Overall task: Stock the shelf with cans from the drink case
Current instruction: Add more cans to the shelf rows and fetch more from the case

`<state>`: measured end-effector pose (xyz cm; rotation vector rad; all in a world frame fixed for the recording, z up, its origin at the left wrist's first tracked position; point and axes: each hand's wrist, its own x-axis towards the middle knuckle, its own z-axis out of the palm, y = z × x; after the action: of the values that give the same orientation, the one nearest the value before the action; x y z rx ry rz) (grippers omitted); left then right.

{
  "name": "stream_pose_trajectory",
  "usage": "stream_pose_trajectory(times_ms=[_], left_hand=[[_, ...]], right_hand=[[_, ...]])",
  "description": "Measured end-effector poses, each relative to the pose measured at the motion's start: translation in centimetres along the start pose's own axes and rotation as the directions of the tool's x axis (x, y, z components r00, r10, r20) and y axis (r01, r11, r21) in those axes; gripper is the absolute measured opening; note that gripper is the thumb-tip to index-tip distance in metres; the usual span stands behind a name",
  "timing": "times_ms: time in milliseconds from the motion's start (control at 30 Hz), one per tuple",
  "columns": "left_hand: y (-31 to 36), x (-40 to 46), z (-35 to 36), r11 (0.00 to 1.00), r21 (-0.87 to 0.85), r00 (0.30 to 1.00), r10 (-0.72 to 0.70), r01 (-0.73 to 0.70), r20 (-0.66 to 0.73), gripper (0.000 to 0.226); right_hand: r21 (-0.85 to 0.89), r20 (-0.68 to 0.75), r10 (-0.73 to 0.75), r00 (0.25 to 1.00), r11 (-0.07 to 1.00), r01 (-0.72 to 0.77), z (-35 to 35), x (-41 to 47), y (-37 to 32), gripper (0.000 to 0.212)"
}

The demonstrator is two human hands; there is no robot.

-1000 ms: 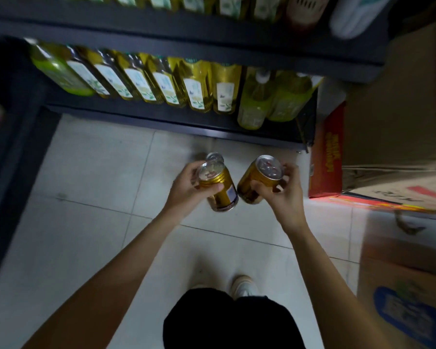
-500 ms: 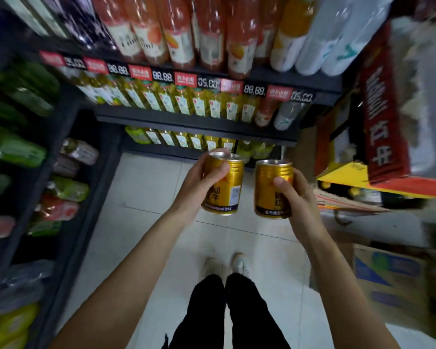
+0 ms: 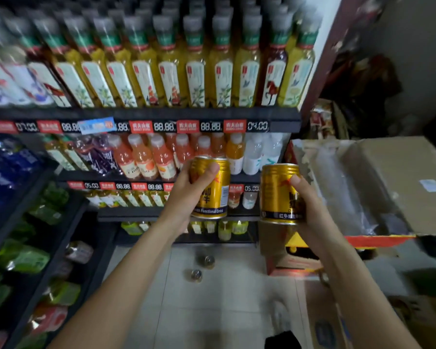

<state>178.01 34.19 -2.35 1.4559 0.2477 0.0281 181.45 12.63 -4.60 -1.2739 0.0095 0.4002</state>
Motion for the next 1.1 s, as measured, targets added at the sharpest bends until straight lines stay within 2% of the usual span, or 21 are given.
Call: stream_pose_trajectory(times_ms=[133, 233, 333, 500, 633, 800, 933, 1100], left_hand=[[3.9, 3.1, 3.6, 0.992, -0.021, 0.991, 0.127, -0.126, 0.033, 0.06], [6.5, 5.1, 7.1, 0.956, 0.004, 0.956, 0.294, -0.294, 0.022, 0.059], [9.4, 7.0, 10.4, 0.906, 0.06, 0.906, 0.421, -0.419, -0.037, 0.058], [16.1, 10.1, 15.5, 0.786, 0.195, 0.779, 0.614, -0.587, -0.131, 0.062], [21.4, 12.1, 19.2, 0.673, 0.29, 0.667, 0.732, -0.68, -0.137, 0.065], [25.2, 14.6, 22.2, 0.589, 0.422, 0.557, 0.803, -0.689, -0.212, 0.064], [26.3, 17.0, 23.1, 0.557, 0.569, 0.503, 0.822, -0.605, -0.269, 0.073], [27.0, 18.8, 23.7, 0.498, 0.726, 0.449, 0.846, -0.475, -0.286, 0.077]], right_hand=[[-0.017, 0.021, -0.108, 0.994, 0.994, 0.109, -2.2, 2.4, -6.5, 0.032], [-0.036, 0.052, -0.243, 0.969, 0.969, 0.245, -4.0, 4.5, -12.1, 0.027], [-0.062, 0.105, -0.355, 0.929, 0.93, 0.362, -5.7, 6.6, -18.0, 0.036], [-0.097, 0.183, -0.503, 0.845, 0.846, 0.525, -8.2, 10.1, -26.7, 0.035], [-0.098, 0.197, -0.624, 0.756, 0.755, 0.648, -9.1, 13.9, -32.4, 0.046], [-0.141, 0.204, -0.714, 0.669, 0.655, 0.742, -8.9, 21.6, -37.9, 0.062], [-0.194, 0.232, -0.706, 0.669, 0.641, 0.743, -7.5, 28.5, -40.2, 0.055], [-0.22, 0.267, -0.675, 0.688, 0.653, 0.725, -4.8, 35.1, -41.2, 0.06]])
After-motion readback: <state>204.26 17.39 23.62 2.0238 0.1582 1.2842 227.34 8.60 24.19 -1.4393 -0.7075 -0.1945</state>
